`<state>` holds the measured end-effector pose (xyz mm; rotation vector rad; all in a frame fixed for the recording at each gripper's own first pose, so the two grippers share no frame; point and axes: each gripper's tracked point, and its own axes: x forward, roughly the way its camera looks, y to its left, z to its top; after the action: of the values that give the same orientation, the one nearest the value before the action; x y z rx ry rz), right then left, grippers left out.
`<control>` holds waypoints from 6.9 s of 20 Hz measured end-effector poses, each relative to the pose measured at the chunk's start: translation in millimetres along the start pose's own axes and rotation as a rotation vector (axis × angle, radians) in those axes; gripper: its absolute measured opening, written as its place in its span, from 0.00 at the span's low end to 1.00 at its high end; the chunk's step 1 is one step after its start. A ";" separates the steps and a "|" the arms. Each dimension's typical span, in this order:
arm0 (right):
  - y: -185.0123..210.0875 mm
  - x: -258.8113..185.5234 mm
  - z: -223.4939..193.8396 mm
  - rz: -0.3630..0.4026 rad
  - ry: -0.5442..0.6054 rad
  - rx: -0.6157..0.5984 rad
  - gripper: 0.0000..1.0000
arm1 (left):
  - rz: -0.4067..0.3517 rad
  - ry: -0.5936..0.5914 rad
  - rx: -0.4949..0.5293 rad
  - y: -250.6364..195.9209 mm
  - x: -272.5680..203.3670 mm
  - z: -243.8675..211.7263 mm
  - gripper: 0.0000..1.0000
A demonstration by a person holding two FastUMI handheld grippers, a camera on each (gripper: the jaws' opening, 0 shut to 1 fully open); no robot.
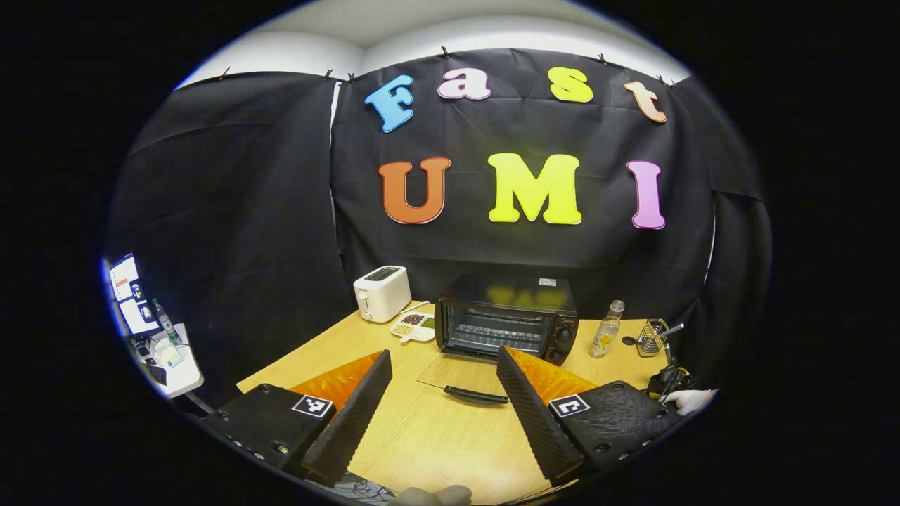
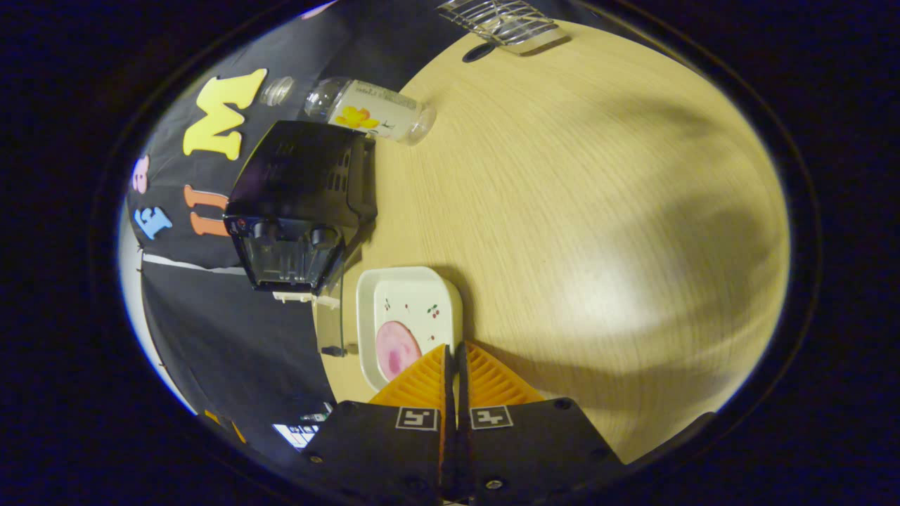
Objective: Open the electric oven with the left hand, put the food in, and close the electric oven.
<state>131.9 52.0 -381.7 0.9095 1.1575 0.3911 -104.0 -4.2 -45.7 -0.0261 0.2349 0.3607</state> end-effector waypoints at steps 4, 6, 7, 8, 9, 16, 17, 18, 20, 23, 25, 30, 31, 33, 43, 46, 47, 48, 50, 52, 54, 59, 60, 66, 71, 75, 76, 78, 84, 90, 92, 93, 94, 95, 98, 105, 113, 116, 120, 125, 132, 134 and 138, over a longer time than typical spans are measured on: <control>5.3 -19.5 0.5 -0.009 -0.064 0.017 0.04 | -0.042 -0.003 0.013 -3.3 6.8 0.3 0.96; 17.1 -26.5 -2.1 0.012 -0.101 0.052 0.04 | -0.074 -0.015 0.017 -0.4 9.8 1.7 0.96; 23.7 -29.4 -5.2 0.022 -0.121 0.079 0.04 | -0.089 -0.034 0.021 3.1 11.3 4.3 0.96; 31.0 -31.3 -8.8 0.031 -0.140 0.113 0.01 | -0.103 -0.043 0.025 8.6 13.6 6.3 0.96; 39.7 -33.1 -14.8 0.044 -0.157 0.139 0.01 | -0.123 -0.041 0.029 14.2 15.9 4.8 0.96; 117.4 -12.2 -65.6 0.099 -0.321 0.232 0.00 | -0.210 -0.048 0.046 91.0 15.7 -4.0 0.96; 127.0 -3.6 -74.6 0.100 -0.335 0.249 0.00 | -0.213 -0.046 0.052 105.1 14.5 -7.3 0.96; 136.6 7.1 -82.6 0.103 -0.348 0.268 0.00 | -0.212 -0.049 0.057 119.6 13.9 -9.6 0.96; 156.9 28.0 -99.0 0.112 -0.371 0.300 0.00 | -0.203 -0.045 0.055 144.3 10.5 -12.6 0.96; 186.7 65.7 -124.9 0.113 -0.340 0.331 0.00 | -0.173 -0.041 0.035 177.3 5.7 -14.8 0.96; 206.3 88.3 -138.1 0.115 -0.300 0.311 0.04 | -0.146 -0.044 0.027 194.8 6.3 -14.7 0.96; 233.7 135.4 -135.8 0.105 -0.257 0.294 0.00 | -0.072 -0.013 0.014 225.2 12.8 -23.0 0.96; 235.4 143.4 -128.8 0.099 -0.256 0.298 0.00 | -0.060 -0.009 0.013 228.0 15.3 -22.7 0.96; 235.7 155.9 -110.9 0.086 -0.274 0.311 0.04 | -0.030 0.001 0.010 233.5 20.6 -22.0 0.96; 241.5 171.5 11.0 0.140 -0.443 0.390 0.00 | 0.015 0.061 -0.002 219.8 55.6 -28.7 0.96; 249.0 168.9 43.1 0.169 -0.522 0.340 0.04 | 0.055 0.070 -0.005 222.4 65.2 -28.7 0.96; 248.2 170.1 50.3 0.166 -0.539 0.333 0.00 | 0.065 0.069 -0.011 222.9 67.9 -28.4 0.96; 249.4 172.1 57.2 0.172 -0.549 0.337 0.04 | 0.072 0.077 -0.018 222.7 69.7 -29.4 0.96; 254.5 174.0 65.5 0.207 -0.562 0.350 0.06 | 0.084 0.096 -0.024 222.8 70.6 -32.6 0.96; 255.3 178.2 69.5 0.226 -0.566 0.359 0.04 | 0.097 0.091 -0.015 225.7 69.0 -29.7 0.96; 255.2 182.8 60.8 0.230 -0.522 0.388 0.09 | 0.108 0.081 -0.009 228.3 67.0 -25.4 0.96; 265.6 162.1 58.8 0.283 -0.529 0.379 0.24 | 0.100 0.081 -0.027 226.8 62.1 -30.2 0.96; 266.3 153.6 58.3 0.288 -0.541 0.365 0.28 | 0.090 0.074 -0.025 226.1 59.8 -30.2 0.96; 252.8 85.8 35.0 0.278 -0.595 0.279 0.54 | 0.024 0.042 -0.024 221.1 40.9 -32.8 0.96; 221.3 11.5 -11.9 0.190 -0.635 0.112 0.65 | -0.071 0.014 -0.036 203.5 18.6 -44.8 0.96; 194.8 -55.8 -46.0 0.079 -0.694 -0.108 0.88 | -0.153 0.013 -0.018 170.9 12.7 -56.4 0.96; 191.1 -67.2 -55.4 0.049 -0.709 -0.173 0.92 | -0.172 0.006 -0.018 160.5 10.9 -55.6 0.96; 173.6 -100.7 -64.9 -0.033 -0.762 -0.304 0.91 | -0.200 -0.004 -0.009 139.3 8.0 -54.8 0.96; 130.3 -173.1 -87.2 -0.238 -0.793 -0.650 0.96 | -0.258 0.028 -0.001 60.8 -6.6 -69.6 0.96; 99.0 -242.4 -108.7 -0.277 -0.830 -0.840 0.96 | -0.251 0.098 0.063 5.0 -9.5 -105.1 0.96; 96.6 -252.0 -113.6 -0.267 -0.824 -0.845 0.96 | -0.267 0.110 0.084 -8.4 0.2 -116.7 0.96; 94.3 -254.8 -112.8 -0.267 -0.821 -0.837 1.00 | -0.273 0.128 0.090 -14.2 9.4 -125.1 0.96; 91.6 -258.8 -110.3 -0.284 -0.824 -0.833 1.00 | -0.286 0.140 0.097 -20.9 21.0 -133.5 0.96; 90.2 -264.3 -106.0 -0.305 -0.838 -0.826 0.96 | -0.300 0.161 0.104 -27.8 33.2 -143.7 0.96; 93.8 -273.1 -94.9 -0.353 -0.860 -0.786 1.00 | -0.343 0.227 0.124 -42.5 73.1 -174.8 0.97; 103.6 -275.4 -77.8 -0.540 -0.880 -0.729 1.00 | -0.426 0.359 0.136 -65.5 160.4 -242.9 0.97; 112.1 -253.0 -86.0 -0.598 -0.845 -0.658 1.00 | -0.402 0.416 0.169 -60.2 205.2 -268.2 0.97; 113.0 -253.1 -83.6 -0.616 -0.846 -0.654 0.96 | -0.389 0.417 0.156 -60.7 211.9 -268.7 1.00; 117.4 -243.1 -87.0 -0.585 -0.816 -0.654 0.96 | -0.388 0.436 0.157 -63.6 214.6 -272.0 0.98; 118.9 -241.9 -80.3 -0.551 -0.821 -0.649 0.96 | -0.385 0.429 0.162 -64.0 212.8 -262.6 0.98; 104.8 -241.0 -82.4 -0.527 -0.823 -0.590 0.96 | -0.397 0.369 0.156 -60.7 210.9 -230.1 0.98; 104.9 -241.6 -83.4 -0.510 -0.822 -0.569 0.96 | -0.398 0.351 0.157 -59.9 211.5 -217.8 0.98; 102.8 -245.1 -81.5 -0.501 -0.842 -0.548 0.96 | -0.398 0.295 0.153 -62.7 215.6 -189.0 0.98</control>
<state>-18.7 -21.9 -160.0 0.2160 0.4174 -0.1015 71.8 -0.8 -280.6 0.0251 0.5393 -0.0611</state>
